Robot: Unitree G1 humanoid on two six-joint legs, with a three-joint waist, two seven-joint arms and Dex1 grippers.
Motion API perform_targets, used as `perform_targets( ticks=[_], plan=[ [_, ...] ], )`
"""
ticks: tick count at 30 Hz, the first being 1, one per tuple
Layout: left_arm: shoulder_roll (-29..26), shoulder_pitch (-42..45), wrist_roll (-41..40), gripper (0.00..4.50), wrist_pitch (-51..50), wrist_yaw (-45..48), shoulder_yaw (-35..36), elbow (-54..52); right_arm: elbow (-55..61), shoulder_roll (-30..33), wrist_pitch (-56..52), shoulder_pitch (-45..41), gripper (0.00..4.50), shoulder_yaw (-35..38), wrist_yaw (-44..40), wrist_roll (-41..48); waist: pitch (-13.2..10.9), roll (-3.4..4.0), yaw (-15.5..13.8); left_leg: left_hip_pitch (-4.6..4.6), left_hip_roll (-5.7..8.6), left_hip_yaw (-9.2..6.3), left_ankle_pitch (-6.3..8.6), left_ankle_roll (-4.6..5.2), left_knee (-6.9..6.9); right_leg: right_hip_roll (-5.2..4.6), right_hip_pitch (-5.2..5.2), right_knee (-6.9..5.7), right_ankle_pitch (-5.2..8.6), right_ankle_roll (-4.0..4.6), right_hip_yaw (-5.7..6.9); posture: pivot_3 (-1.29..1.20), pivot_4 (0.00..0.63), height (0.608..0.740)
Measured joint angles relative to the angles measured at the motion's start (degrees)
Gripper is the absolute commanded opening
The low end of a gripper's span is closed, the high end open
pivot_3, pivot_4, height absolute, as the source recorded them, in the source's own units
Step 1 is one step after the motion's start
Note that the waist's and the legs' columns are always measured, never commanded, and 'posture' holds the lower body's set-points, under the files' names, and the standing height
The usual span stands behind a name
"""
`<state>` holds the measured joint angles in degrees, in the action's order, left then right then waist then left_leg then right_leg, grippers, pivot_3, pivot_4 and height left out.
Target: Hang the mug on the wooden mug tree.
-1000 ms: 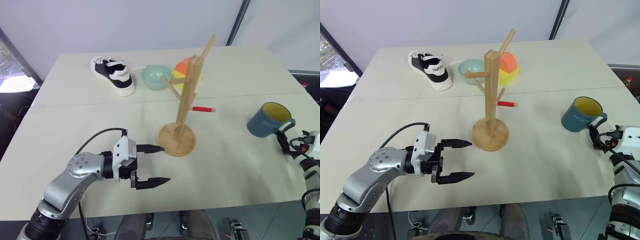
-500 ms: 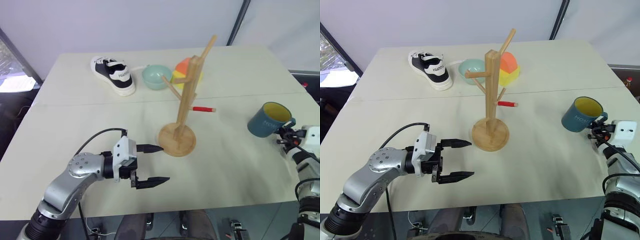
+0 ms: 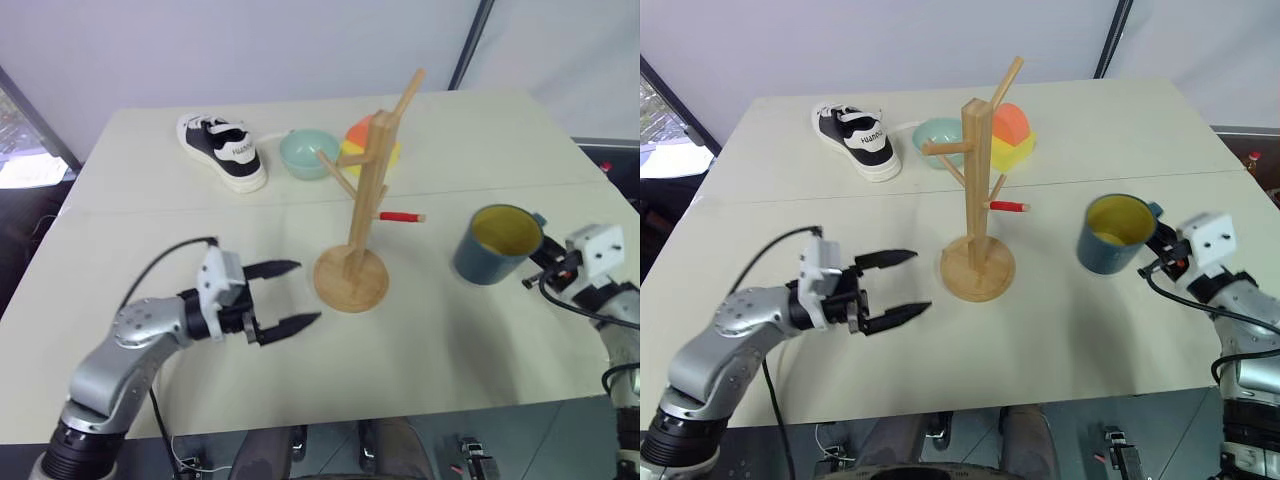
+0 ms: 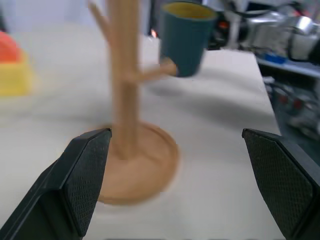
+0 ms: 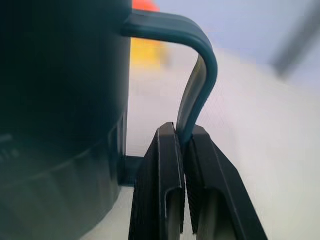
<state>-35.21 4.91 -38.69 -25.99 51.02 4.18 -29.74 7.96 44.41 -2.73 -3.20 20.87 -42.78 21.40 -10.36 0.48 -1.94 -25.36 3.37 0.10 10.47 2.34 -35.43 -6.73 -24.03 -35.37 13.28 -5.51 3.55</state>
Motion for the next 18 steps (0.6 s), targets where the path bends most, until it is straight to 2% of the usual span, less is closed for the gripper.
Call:
perform_targets(
  ticks=[6, 13, 18],
  plan=[
    [-3.5, 1.3, -6.1, 4.50, -3.5, 0.5, 5.4, 0.0, 15.0, 5.5, -8.2, -1.1, 0.03, -5.1, -3.9, 0.9, 0.0, -0.08, -0.3, -0.08, 0.01, 0.01, 0.05, -0.08, 0.00, -0.06, -0.01, 0.27, 0.00, 0.01, -0.01, 0.00, 0.150, 0.736],
    [-4.3, 1.9, -7.0, 4.50, -3.9, 1.4, 6.1, 0.1, 19.3, 9.9, -10.5, -3.4, 0.03, -6.9, -8.0, 0.2, -0.1, -0.18, -0.3, -0.20, 0.04, 0.04, 0.06, -0.06, 0.13, -0.08, -0.08, 0.38, -0.13, 0.21, 0.01, 0.00, 0.150, 0.736],
    [-4.3, 2.2, -7.0, 4.50, -3.9, 1.4, 6.0, 0.1, 20.7, 10.6, -11.6, -3.7, 0.03, -6.8, -8.9, 0.2, -0.1, -0.19, -0.3, -0.20, 0.03, 0.05, 0.06, -0.06, 0.10, -0.08, -0.06, 0.38, -0.13, 0.22, 0.03, 0.00, 0.150, 0.736]
  ],
)
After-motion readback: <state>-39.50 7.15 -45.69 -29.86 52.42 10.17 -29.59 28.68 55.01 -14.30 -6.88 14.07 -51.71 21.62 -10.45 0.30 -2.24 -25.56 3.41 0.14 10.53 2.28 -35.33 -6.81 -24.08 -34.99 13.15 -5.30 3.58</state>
